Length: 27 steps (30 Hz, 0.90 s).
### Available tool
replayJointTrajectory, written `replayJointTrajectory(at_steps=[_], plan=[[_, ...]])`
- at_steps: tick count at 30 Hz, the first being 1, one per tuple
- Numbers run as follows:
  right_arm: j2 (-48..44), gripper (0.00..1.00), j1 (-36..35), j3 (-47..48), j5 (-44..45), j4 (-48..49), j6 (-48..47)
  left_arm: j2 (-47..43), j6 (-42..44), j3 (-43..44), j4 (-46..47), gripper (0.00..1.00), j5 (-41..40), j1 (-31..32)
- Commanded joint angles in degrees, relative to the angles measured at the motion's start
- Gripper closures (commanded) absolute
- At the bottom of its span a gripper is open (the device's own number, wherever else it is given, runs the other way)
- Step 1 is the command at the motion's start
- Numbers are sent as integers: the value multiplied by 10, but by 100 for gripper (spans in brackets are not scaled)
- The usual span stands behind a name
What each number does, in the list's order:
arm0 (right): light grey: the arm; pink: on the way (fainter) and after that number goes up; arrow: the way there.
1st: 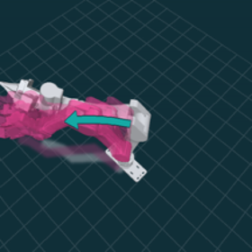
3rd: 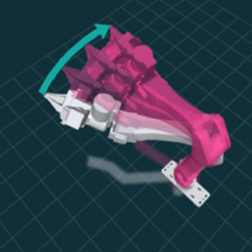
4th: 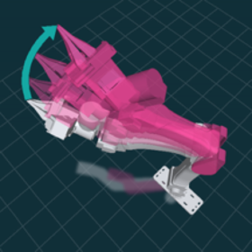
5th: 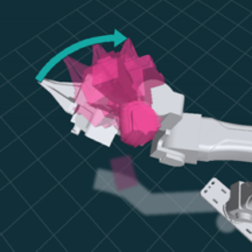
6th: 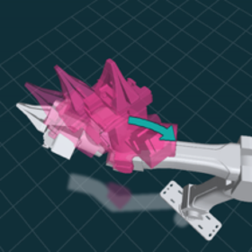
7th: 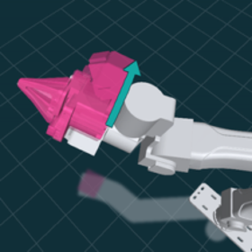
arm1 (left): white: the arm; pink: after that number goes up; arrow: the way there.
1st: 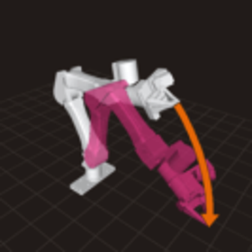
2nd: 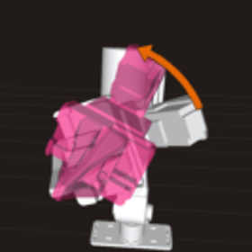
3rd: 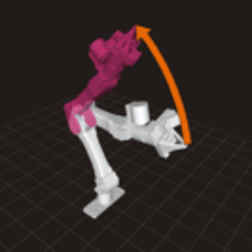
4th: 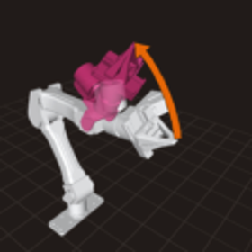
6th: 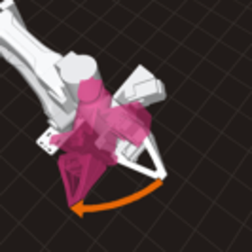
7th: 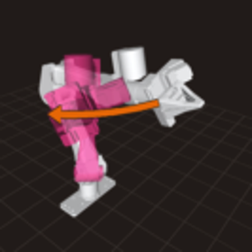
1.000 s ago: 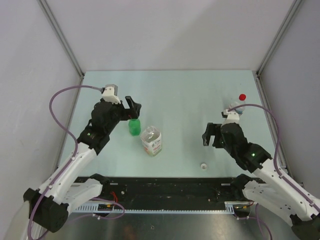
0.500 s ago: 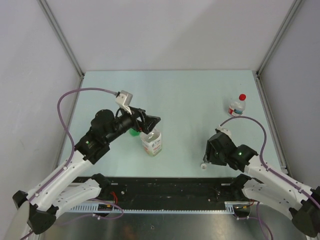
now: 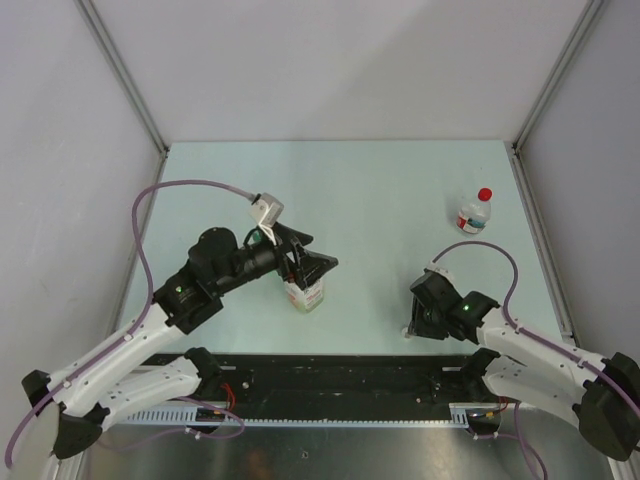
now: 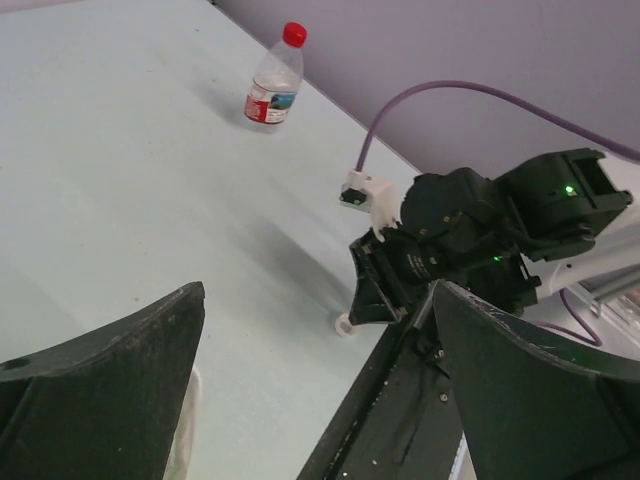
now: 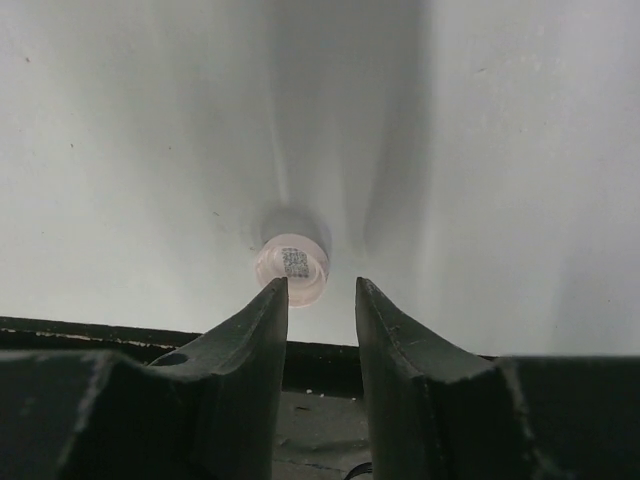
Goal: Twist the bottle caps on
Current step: Pick up the plastic bottle at the center of the board.
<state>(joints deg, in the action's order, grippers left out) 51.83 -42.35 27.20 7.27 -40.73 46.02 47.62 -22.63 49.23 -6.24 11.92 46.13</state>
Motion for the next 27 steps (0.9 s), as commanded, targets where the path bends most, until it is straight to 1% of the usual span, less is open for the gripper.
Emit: replayJointTrajectory(at_steps=[1,4,8,13,18,21,24,27], plan=[[9,63,-4,-9,6,42,-5,-6,-16,-10,21,1,18,18],[16,66,-4,-22,-4,67,-5,-2,-20,-14,22,1,26,26],[18,74,-5,-36,-6,84,-3,2,-25,-16,23,1,34,33],[15,80,-5,-46,-5,100,-6,-8,-32,-19,24,1,31,39],[-8,95,-2,-51,-7,142,-28,-16,-40,-20,24,0,14,40],[-43,99,7,-50,-29,188,-63,-13,-36,-16,25,1,10,41],[-100,100,16,-44,-75,260,-128,-7,-26,-10,37,1,1,40],[-168,100,21,-37,-119,359,-199,1,-22,-14,87,1,5,38]])
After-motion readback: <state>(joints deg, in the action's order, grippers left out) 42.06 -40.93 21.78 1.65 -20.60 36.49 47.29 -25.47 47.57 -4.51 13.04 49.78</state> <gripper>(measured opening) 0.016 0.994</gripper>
